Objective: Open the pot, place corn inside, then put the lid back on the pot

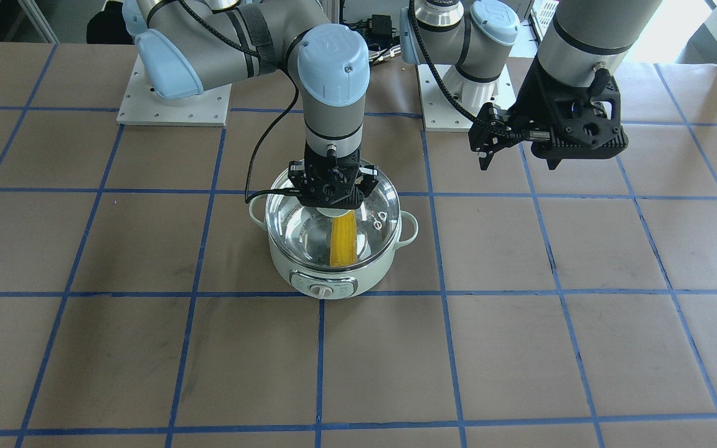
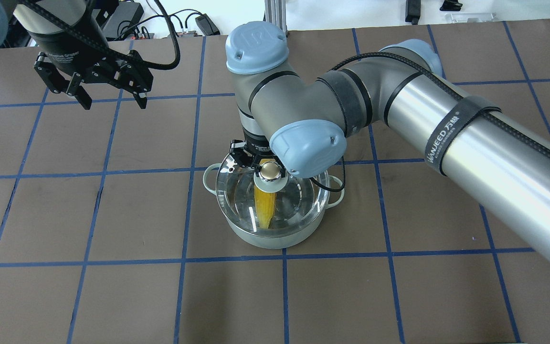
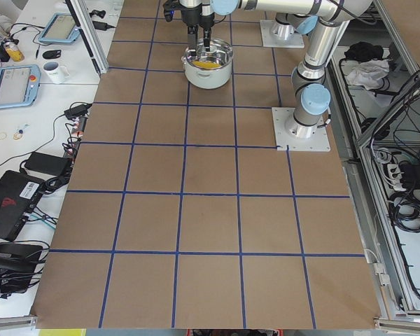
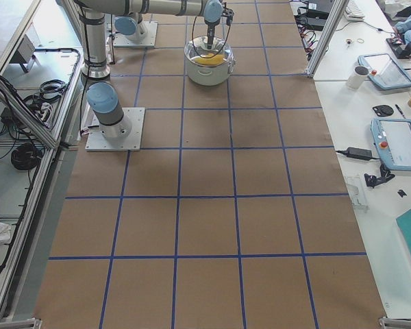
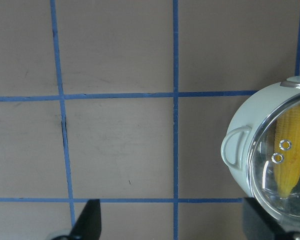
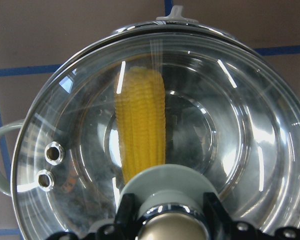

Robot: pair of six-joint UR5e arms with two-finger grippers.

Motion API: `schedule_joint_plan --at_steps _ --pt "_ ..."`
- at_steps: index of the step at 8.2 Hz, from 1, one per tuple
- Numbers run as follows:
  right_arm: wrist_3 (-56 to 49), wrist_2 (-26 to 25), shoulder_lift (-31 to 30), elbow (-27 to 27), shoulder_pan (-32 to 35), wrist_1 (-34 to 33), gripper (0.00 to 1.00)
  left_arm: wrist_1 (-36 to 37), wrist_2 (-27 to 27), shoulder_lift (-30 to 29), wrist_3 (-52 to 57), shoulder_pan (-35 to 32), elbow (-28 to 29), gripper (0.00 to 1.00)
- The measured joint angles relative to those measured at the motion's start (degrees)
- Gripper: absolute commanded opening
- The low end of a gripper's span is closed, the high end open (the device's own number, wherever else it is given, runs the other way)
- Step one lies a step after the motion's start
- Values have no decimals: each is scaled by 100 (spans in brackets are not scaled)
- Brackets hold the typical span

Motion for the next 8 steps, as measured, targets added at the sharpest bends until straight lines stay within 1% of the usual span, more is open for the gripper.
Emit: schedule_joint_plan --at_steps 8 --pt "-74 9 -28 0 0 -40 100 -5 -48 7 33 17 7 100"
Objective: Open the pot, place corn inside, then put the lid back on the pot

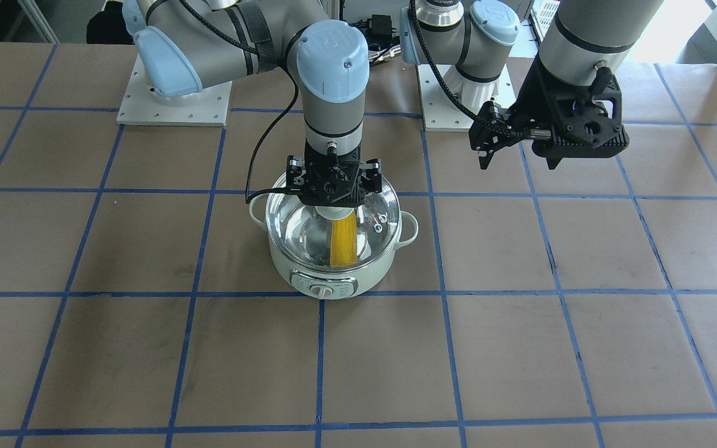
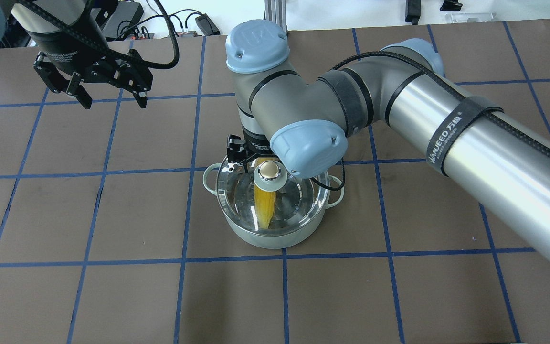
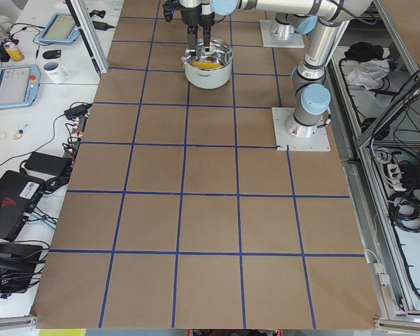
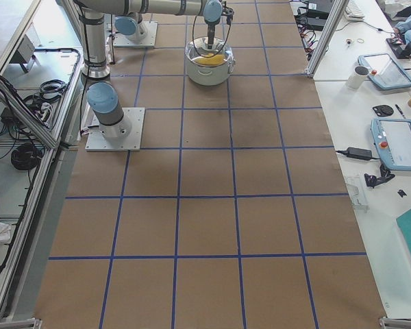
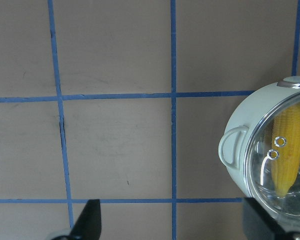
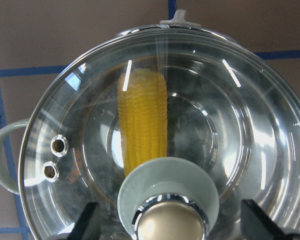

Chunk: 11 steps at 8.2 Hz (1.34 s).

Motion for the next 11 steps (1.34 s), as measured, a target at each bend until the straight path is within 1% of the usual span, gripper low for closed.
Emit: schedule_joint_plan --at_steps 3,5,6,7,9,11 --pt "-7 -112 -35 -15 -25 0 100 0 -31 25 11 -5 -7 100" --pt "-30 -284 -391 -59 -186 131 100 -7 -33 19 20 -8 -17 100" --pt "-78 -297 -669 -71 -389 323 100 -8 -34 16 23 -8 -32 100" --pt "-298 -310 -984 -75 -664 665 100 -8 -33 13 24 -9 -56 100" --pt "-999 -295 -1638 -83 -1373 1373 100 -9 -30 -15 25 -11 -96 100" --pt "-1676 -186 -2027 -86 -1968 1781 100 -9 -32 -29 26 -9 -103 100"
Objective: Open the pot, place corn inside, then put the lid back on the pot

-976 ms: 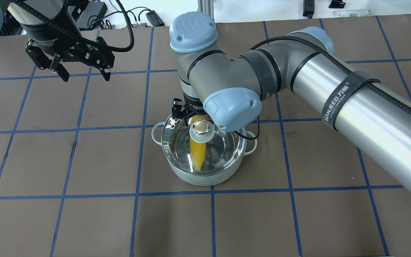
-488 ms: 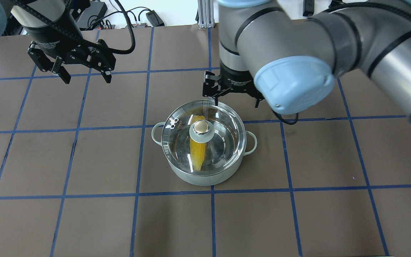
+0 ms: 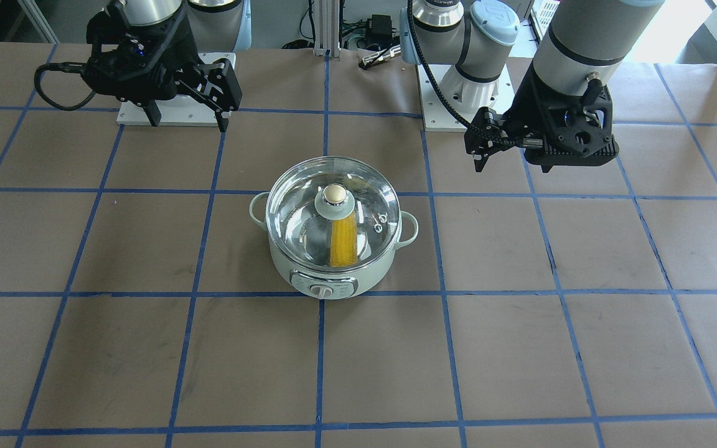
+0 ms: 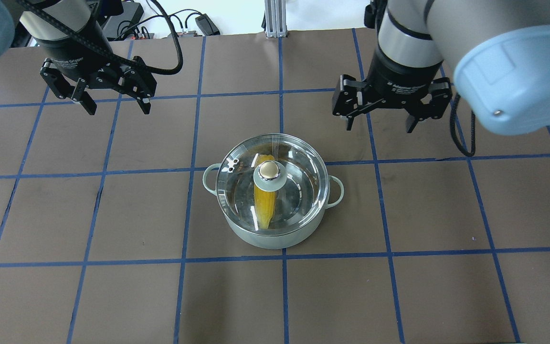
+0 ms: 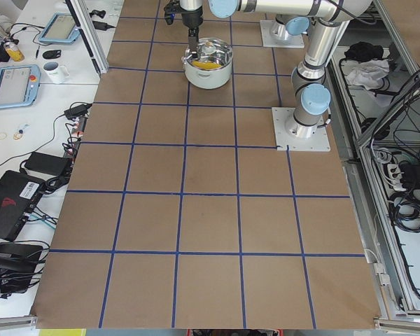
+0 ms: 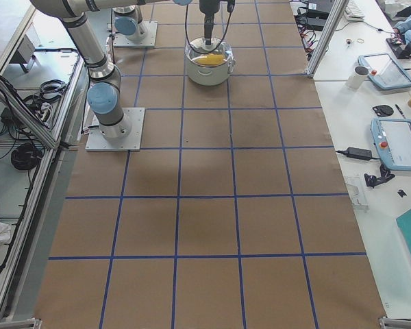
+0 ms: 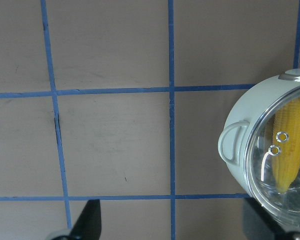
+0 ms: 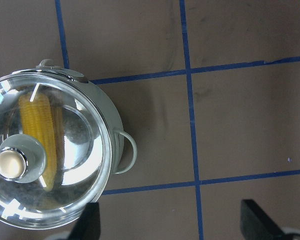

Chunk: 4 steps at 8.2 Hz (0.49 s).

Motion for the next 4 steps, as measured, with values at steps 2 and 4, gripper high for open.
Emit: schedule_joint_plan --at_steps 2,4 --pt "-238 139 -90 -1 -212 95 100 4 4 11 2 1 -2 100" --pt "-360 169 -110 1 -241 123 100 -9 -3 48 -6 -2 13 100"
